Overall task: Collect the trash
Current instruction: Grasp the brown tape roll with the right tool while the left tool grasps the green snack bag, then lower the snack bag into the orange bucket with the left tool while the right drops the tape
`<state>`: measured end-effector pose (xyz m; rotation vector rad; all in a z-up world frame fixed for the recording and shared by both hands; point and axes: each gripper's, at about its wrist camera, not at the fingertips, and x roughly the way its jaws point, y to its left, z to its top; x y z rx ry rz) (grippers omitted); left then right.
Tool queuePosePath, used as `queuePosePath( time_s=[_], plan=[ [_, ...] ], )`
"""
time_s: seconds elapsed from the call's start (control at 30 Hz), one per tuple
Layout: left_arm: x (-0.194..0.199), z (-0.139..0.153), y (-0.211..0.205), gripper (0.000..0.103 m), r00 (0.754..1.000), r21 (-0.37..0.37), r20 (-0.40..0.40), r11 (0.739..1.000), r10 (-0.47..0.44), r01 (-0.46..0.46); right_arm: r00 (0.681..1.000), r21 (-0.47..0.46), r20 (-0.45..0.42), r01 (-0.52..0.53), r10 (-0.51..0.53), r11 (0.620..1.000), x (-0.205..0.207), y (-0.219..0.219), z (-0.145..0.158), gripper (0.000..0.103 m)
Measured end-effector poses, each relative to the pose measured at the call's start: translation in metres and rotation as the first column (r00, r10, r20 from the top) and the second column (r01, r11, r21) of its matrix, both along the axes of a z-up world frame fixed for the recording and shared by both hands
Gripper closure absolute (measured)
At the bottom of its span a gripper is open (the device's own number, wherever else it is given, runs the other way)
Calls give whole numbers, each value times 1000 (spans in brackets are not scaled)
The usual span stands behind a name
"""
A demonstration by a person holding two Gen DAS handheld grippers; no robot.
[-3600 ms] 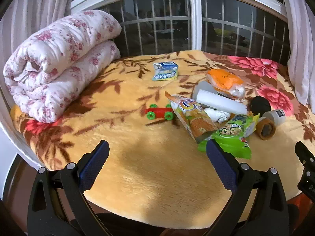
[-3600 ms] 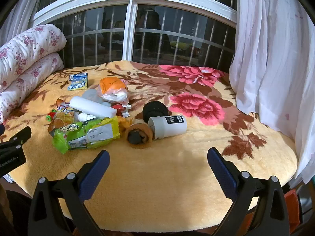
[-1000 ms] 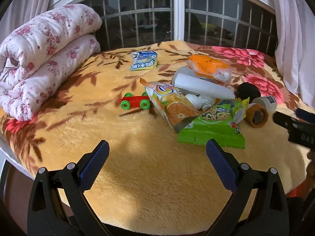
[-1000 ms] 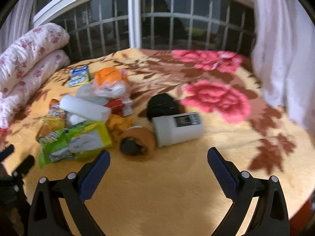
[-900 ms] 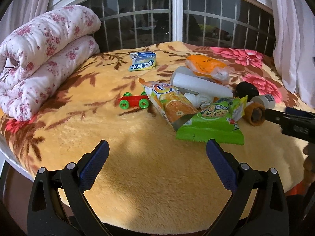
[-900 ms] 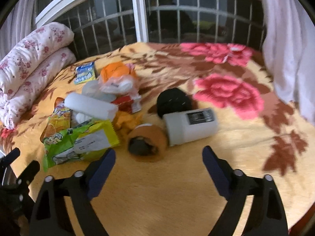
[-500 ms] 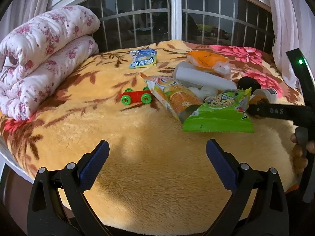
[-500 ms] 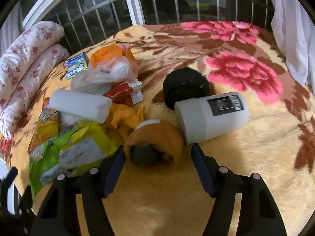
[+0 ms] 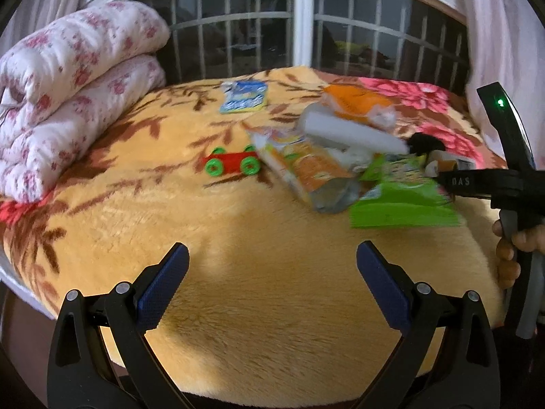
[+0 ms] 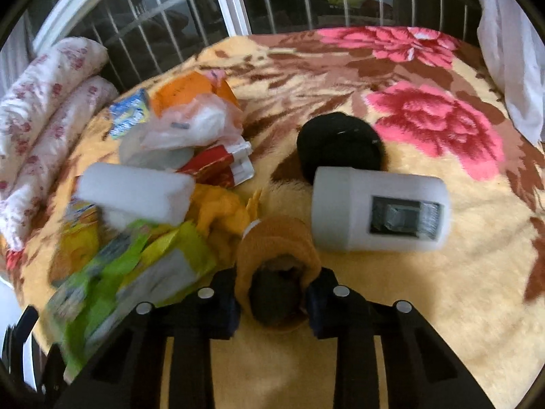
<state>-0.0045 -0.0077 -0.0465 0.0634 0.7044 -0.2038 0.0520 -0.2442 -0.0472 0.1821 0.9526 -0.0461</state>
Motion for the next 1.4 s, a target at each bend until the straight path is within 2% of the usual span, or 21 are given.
queuePosePath(
  time_s=[0.17,0.23,0.3,0.4,0.5,0.6,0.67,0.77,0.8,0.83,0.87,0.9,1.03,1.13,1.3,1.4],
  plan=[
    [-13,23,-23,7,990,-9,58,992,-125,125,996,-51,88,-14,18,999,-51,-10,27,74],
    [-13,37,-36,7,979,-12,79,982,-187,189,994,-55,107,3,3,998,-67,-19,34,74],
    [-6,49,-52,7,961,-17,67,963,-267,268,993,-42,119,27,-22,999,-83,-31,39,74],
    [9,55,-75,7,942,-13,16,942,-334,334,990,-19,127,61,-58,998,-95,-44,40,73],
    [31,44,-98,7,927,46,-59,926,-371,374,988,13,125,86,-87,996,-107,-54,36,73],
    [54,26,-109,7,900,31,-185,913,-394,406,988,28,123,94,-97,995,-114,-61,31,73],
    [71,12,-110,7,885,5,-261,916,-387,402,987,40,124,94,-98,995,-118,-63,28,73],
    [87,-1,-108,10,882,-11,-305,928,-358,373,987,45,124,93,-98,995,-119,-65,23,73],
    [89,-3,-108,25,886,-6,-304,931,-350,366,988,49,124,92,-97,995,-119,-65,22,73],
    [90,-7,-108,49,889,8,-307,933,-341,360,987,53,123,92,-98,994,-119,-65,20,73],
    [92,-10,-108,57,887,10,-320,934,-334,356,987,56,124,94,-100,994,-119,-66,20,73],
    [92,-12,-107,71,887,3,-323,937,-329,349,987,58,125,93,-100,994,-119,-65,19,73],
    [82,-4,-94,75,908,-46,-278,948,-314,313,986,53,133,92,-98,994,-121,-65,19,73],
    [71,12,-85,75,925,-81,-205,947,-320,309,985,48,144,88,-94,995,-125,-63,22,73],
    [41,48,-61,76,931,-169,-100,928,-352,333,983,45,166,69,-76,997,-131,-54,32,73],
    [19,65,-46,76,928,-205,-67,916,-366,346,980,40,196,14,-21,999,-141,-39,44,73]
  ],
)
